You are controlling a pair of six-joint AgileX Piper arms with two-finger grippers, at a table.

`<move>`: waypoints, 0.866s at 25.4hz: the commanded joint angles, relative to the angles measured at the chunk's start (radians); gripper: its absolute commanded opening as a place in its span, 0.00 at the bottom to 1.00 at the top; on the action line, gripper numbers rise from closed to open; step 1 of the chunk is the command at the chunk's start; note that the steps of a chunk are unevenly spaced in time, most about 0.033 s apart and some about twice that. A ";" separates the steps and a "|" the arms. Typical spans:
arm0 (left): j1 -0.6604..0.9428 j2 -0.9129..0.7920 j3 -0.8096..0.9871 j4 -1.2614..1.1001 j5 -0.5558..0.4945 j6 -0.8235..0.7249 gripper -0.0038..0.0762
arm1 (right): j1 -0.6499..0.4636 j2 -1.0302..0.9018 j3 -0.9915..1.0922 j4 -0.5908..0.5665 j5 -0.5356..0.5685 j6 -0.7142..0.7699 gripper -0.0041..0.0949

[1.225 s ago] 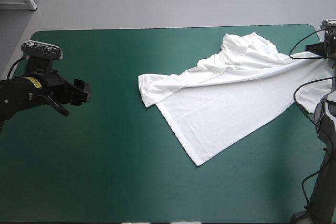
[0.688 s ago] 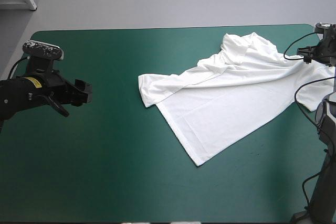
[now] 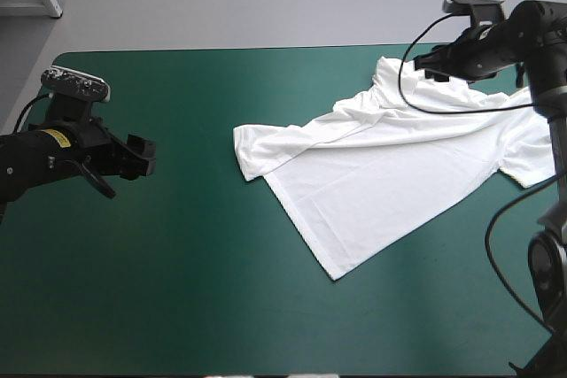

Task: Fold the cloth

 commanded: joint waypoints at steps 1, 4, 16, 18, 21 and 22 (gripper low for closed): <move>-0.006 -0.020 -0.023 -0.040 -0.043 0.046 0.74 | 0.090 -0.153 0.110 -0.033 -0.030 -0.013 0.57; -0.006 -0.020 -0.023 -0.040 -0.002 0.094 0.74 | 0.161 -0.247 0.261 -0.034 -0.032 -0.005 0.57; -0.006 0.060 -0.023 -0.215 0.028 0.228 0.74 | 0.348 -0.684 0.783 -0.013 -0.052 0.070 0.56; -0.006 0.106 -0.023 -0.237 0.010 0.253 0.74 | 0.348 -0.719 0.805 -0.011 -0.037 0.070 0.56; -0.019 0.233 -0.023 -0.261 -0.014 0.339 0.74 | 0.348 -0.784 0.814 -0.002 -0.031 0.072 0.56; -0.043 0.278 -0.023 -0.244 -0.030 0.339 0.74 | 0.348 -0.791 0.814 -0.003 -0.031 0.065 0.56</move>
